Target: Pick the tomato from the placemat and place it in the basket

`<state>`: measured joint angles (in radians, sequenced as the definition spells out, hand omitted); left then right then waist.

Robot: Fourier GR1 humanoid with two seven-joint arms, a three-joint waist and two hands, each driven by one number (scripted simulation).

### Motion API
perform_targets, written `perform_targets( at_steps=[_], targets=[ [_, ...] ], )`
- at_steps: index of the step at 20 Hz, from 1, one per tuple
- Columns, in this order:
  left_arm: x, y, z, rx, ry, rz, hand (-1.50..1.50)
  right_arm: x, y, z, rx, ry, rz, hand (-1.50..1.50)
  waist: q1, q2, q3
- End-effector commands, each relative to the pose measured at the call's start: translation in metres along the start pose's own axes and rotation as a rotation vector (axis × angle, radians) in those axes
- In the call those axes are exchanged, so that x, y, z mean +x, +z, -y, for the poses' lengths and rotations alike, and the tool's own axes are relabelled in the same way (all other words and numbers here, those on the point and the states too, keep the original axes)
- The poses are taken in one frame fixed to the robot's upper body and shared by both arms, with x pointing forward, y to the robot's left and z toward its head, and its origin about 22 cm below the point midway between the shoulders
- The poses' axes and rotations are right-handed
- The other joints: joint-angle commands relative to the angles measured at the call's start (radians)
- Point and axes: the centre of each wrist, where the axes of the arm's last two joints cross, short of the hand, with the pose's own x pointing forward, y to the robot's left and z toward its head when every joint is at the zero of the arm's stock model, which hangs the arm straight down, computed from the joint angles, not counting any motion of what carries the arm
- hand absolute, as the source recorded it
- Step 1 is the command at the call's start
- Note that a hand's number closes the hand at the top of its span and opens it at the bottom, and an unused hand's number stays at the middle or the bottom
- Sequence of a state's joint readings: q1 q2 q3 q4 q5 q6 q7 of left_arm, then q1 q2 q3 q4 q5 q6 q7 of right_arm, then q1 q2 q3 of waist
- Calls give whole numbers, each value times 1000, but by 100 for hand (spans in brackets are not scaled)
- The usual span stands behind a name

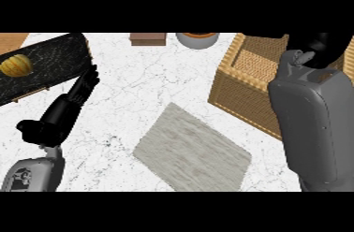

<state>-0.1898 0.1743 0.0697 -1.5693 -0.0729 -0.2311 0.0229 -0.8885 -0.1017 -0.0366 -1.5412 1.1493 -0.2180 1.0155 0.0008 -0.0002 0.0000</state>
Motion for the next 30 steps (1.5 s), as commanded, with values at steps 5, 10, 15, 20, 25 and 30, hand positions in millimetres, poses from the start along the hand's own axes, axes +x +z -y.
perform_targets(
  at_steps=[5,10,15,20,25,30],
  targets=[
    [4,-2,-8,-7,-4,1,0,-68,-15,-9,-27,19,-34,150,0,0,0],
    [-2,-7,-2,15,-12,6,0,-100,-39,-24,-97,60,5,150,2,3,0],
    [9,17,-14,-17,-4,-1,0,-109,-37,-15,-213,-20,-28,150,8,-1,0],
    [3,10,19,-1,-10,-4,0,-123,-57,-13,-193,-29,10,-150,4,0,0],
    [-4,-3,-13,-6,-16,2,0,-115,-61,-10,-164,-47,65,-150,0,0,0],
    [4,-5,-3,-6,3,8,0,-104,-69,-5,-183,-203,47,-150,3,1,0]
  ],
)
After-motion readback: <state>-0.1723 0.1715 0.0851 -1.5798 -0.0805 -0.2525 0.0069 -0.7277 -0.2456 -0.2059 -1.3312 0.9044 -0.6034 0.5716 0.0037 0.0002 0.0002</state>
